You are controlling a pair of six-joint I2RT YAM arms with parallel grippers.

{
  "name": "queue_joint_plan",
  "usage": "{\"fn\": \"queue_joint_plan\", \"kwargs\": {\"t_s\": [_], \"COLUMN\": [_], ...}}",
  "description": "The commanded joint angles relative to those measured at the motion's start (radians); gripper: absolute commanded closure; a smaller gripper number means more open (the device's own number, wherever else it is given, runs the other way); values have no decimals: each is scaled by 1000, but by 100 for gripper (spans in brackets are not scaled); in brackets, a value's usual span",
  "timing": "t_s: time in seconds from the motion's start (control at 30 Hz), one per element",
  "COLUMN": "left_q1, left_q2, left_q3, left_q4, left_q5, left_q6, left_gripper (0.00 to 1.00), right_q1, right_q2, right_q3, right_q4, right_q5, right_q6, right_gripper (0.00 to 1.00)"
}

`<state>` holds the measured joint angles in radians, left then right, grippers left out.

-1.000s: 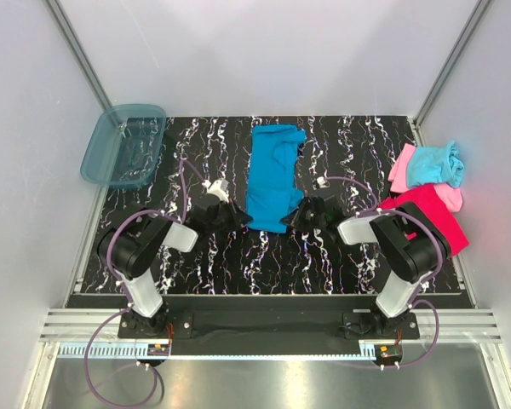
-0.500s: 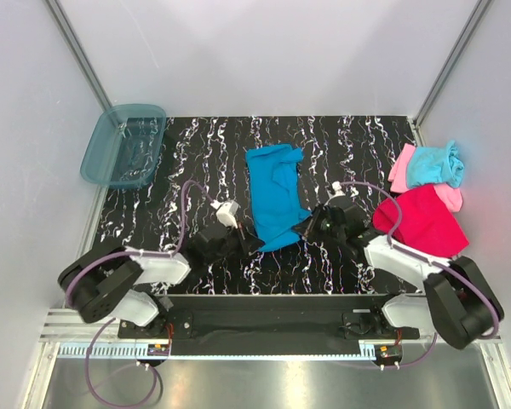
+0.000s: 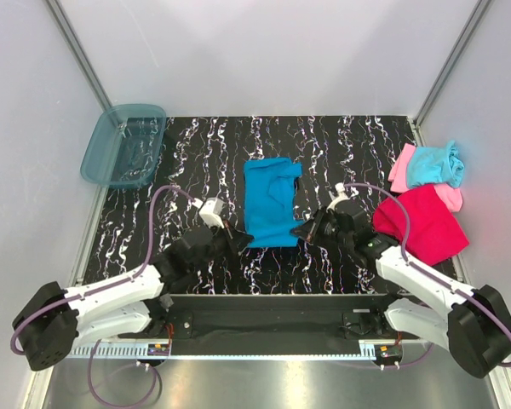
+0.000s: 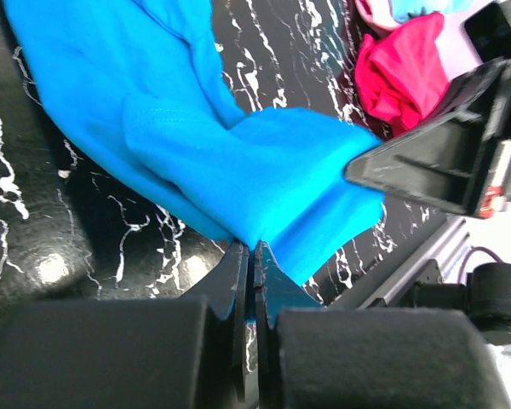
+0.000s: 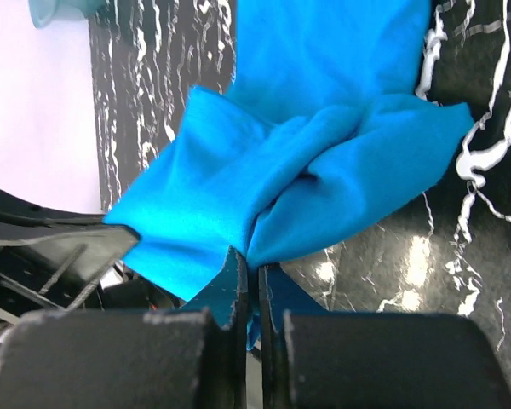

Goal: Fold and stack the t-shirts

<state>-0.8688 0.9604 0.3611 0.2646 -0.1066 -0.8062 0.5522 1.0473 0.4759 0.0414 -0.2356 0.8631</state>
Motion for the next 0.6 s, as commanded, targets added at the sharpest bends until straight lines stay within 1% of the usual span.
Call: {"fn": "queue_joint_plan", "kwargs": {"t_s": [0.0,0.2,0.4,0.43,0.5,0.57], "left_q1": [16,24,166,206,240,269], "left_q2": [23,122,251,282,308,357], "left_q3": [33,101,241,258,317,364], "left_q4": [-81,-62,-34,-34,-34,-47], "left_q5": [-108,-131,-65,-45,-30,-21], "left_q6": [56,108,188,194,219,240], "left_gripper": [100,100,100,100,100,100], "right_q1": [-24,-24,-37,-41,-55,-77], "right_q2": [13,123,263,296,332,379], "right_q3": [94,243,378,392,427,446], "right_q4": [-86,-72,-51,-52,-52,-11], "right_q5": [150,160,171,171,164,150], "right_q6": [-47,-67,-91,-98,-99,-101], "right_gripper": [100,100,100,100,100,100]}}
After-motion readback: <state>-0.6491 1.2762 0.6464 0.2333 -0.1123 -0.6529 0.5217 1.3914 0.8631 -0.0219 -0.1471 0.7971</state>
